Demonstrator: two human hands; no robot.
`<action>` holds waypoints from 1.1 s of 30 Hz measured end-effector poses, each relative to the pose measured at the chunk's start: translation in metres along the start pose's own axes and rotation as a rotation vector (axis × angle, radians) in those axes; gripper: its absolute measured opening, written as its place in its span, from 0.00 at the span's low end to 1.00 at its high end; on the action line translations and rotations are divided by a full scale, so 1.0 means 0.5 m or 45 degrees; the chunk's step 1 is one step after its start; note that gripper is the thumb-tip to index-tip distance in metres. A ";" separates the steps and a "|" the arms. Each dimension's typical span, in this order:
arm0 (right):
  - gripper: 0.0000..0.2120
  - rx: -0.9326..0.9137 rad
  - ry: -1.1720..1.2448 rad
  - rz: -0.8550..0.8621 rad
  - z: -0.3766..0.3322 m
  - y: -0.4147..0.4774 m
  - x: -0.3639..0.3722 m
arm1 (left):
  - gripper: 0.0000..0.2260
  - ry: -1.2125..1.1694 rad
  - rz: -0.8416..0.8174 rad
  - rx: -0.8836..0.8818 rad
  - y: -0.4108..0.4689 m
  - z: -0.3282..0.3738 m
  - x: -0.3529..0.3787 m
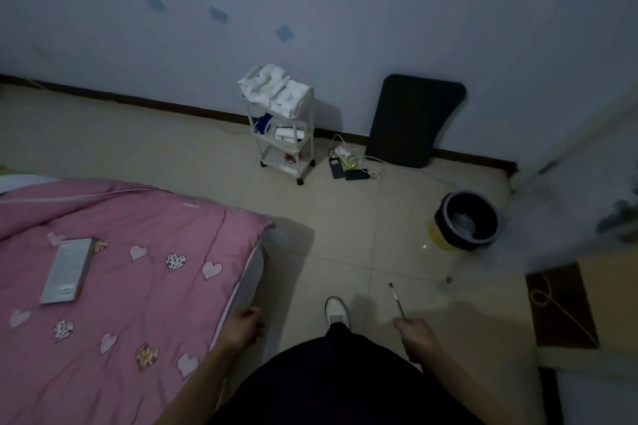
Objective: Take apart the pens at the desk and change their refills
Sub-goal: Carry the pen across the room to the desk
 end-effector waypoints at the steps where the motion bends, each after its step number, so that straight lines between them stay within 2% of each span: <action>1: 0.18 -0.043 -0.043 -0.039 -0.056 0.020 -0.004 | 0.13 -0.033 0.023 -0.021 0.013 0.018 -0.004; 7: 0.15 -0.206 -0.253 -0.138 -0.380 0.150 0.026 | 0.11 -0.243 0.142 -0.091 0.109 0.114 -0.035; 13: 0.19 -0.347 -0.367 -0.264 -0.649 0.271 0.137 | 0.08 -0.457 0.250 -0.235 0.201 0.167 -0.084; 16: 0.17 -0.371 -0.440 -0.313 -0.760 0.335 0.193 | 0.08 -0.555 0.290 -0.264 0.268 0.213 -0.123; 22: 0.14 -0.349 -0.636 -0.326 -0.941 0.425 0.246 | 0.06 -0.721 0.334 -0.287 0.419 0.348 -0.245; 26: 0.14 -0.347 -0.701 -0.354 -1.045 0.492 0.271 | 0.08 -0.745 0.349 -0.217 0.528 0.451 -0.359; 29: 0.12 -0.241 -0.740 -0.336 -1.122 0.534 0.301 | 0.09 -0.728 0.396 -0.199 0.584 0.509 -0.447; 33: 0.20 -0.069 -0.666 -0.362 -1.237 0.598 0.374 | 0.10 -0.775 0.463 -0.219 0.657 0.549 -0.549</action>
Point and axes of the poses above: each hand's wrist, its own y-axis towards the middle knuckle, its own x-axis out of the palm, z = x × y, the point moved 1 cm from there along y, towards the middle knuckle, and after that the axes turned 7 degrees about y, right-handed, at the moved point
